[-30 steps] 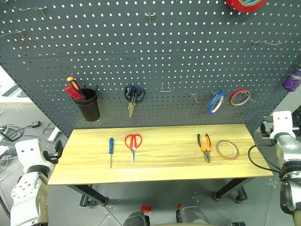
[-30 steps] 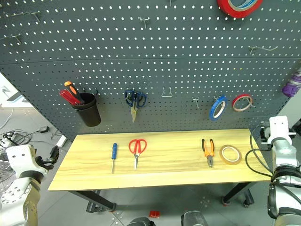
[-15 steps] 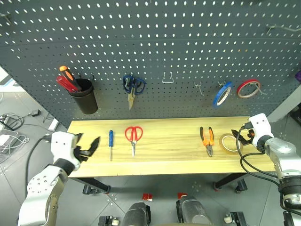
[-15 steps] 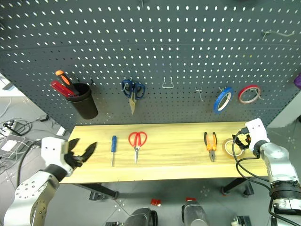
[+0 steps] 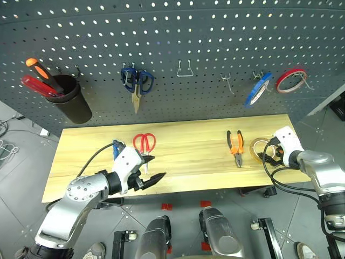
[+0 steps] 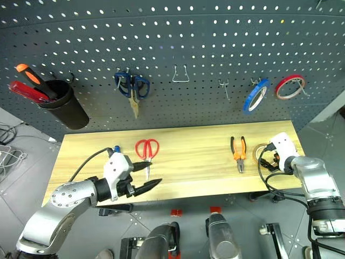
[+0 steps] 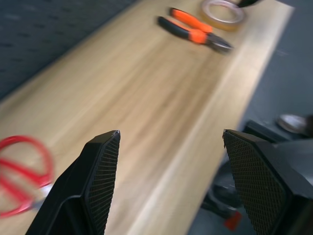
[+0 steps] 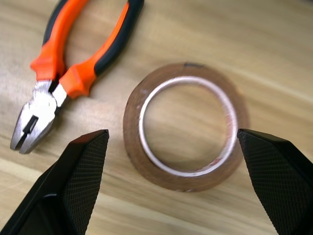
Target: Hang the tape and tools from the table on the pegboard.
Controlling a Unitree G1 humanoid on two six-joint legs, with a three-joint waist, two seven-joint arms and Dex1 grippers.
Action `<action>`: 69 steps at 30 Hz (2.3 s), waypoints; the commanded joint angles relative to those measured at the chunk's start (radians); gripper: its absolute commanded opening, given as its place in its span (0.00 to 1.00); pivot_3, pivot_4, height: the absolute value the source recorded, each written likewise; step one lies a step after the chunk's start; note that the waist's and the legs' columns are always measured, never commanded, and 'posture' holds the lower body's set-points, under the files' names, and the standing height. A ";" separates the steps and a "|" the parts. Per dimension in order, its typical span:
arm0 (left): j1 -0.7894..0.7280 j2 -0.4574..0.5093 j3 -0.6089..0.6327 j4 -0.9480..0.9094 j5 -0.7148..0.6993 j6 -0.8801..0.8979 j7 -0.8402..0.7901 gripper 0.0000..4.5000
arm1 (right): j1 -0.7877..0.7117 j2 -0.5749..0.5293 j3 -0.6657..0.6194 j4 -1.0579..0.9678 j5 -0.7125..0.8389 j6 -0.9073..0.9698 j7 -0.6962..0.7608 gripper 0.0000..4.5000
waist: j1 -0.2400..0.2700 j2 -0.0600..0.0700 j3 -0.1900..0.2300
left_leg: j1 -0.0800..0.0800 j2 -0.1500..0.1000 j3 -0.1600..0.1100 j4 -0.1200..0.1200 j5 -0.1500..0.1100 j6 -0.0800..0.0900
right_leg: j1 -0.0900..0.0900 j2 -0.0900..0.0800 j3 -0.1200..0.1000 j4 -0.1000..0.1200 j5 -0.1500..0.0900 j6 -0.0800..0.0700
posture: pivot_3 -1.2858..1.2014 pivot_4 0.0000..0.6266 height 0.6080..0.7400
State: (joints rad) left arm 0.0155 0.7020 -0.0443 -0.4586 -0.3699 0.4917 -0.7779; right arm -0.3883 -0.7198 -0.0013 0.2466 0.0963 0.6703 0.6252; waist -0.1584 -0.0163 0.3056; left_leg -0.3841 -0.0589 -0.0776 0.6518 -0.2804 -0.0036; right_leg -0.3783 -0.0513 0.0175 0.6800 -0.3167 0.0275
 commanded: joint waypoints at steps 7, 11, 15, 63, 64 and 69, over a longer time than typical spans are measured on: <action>-0.103 -0.021 -0.129 0.038 0.068 -0.064 -0.065 0.79 | -0.179 0.009 0.123 0.210 -0.046 -0.016 0.127 1.00 | -0.007 -0.002 0.027 | -0.015 0.000 0.000 0.013 -0.002 0.004 | -0.009 0.000 -0.001 0.001 0.002 0.003 | 0.40 0.61 1.00; -0.130 -0.034 -0.164 0.043 0.095 -0.084 -0.075 0.79 | -0.260 0.030 0.168 0.352 -0.081 -0.044 0.159 1.00 | -0.008 -0.004 0.032 | -0.015 -0.001 0.001 0.014 -0.003 0.004 | -0.009 -0.001 -0.001 0.001 0.003 0.005 | 0.40 0.60 1.00; -0.147 -0.049 -0.190 0.057 0.119 -0.099 -0.075 0.79 | -0.332 0.050 0.218 0.488 -0.127 -0.099 0.197 0.86 | -0.008 -0.004 0.033 | -0.015 -0.001 0.001 0.014 -0.002 0.004 | -0.009 -0.001 -0.001 0.001 0.003 0.005 | 0.40 0.57 1.00; -0.133 -0.037 0.013 0.020 -0.029 -0.198 -0.142 0.79 | -0.055 0.324 0.197 -0.306 -0.434 -0.772 -0.402 0.10 | -0.008 -0.004 0.030 | -0.018 0.000 0.003 0.025 0.002 0.002 | -0.011 0.000 0.001 0.002 0.014 0.013 | 0.40 0.49 1.00; -0.136 -0.042 0.014 0.023 -0.026 -0.203 -0.137 0.79 | -0.088 0.328 0.193 -0.263 -0.433 -0.787 -0.411 0.10 | -0.008 -0.004 0.030 | -0.018 0.000 0.002 0.024 0.002 0.002 | -0.011 0.000 0.000 0.002 0.014 0.013 | 0.40 0.49 1.00; -0.138 -0.049 0.009 0.033 -0.012 -0.217 -0.132 0.79 | -0.158 0.330 0.190 -0.167 -0.426 -0.847 -0.426 0.10 | -0.008 -0.004 0.030 | -0.018 0.000 0.002 0.024 0.002 0.002 | -0.011 0.000 0.000 0.002 0.014 0.013 | 0.40 0.49 1.00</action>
State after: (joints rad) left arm -0.1239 0.6568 -0.0348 -0.4179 -0.3887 0.2962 -0.9086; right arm -0.5387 -0.3910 0.2076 0.0853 -0.3336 -0.1430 0.2136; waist -0.1663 -0.0204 0.3361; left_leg -0.4022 -0.0590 -0.0751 0.6762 -0.2781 -0.0016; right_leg -0.3896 -0.0514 0.0175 0.6821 -0.3030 0.0402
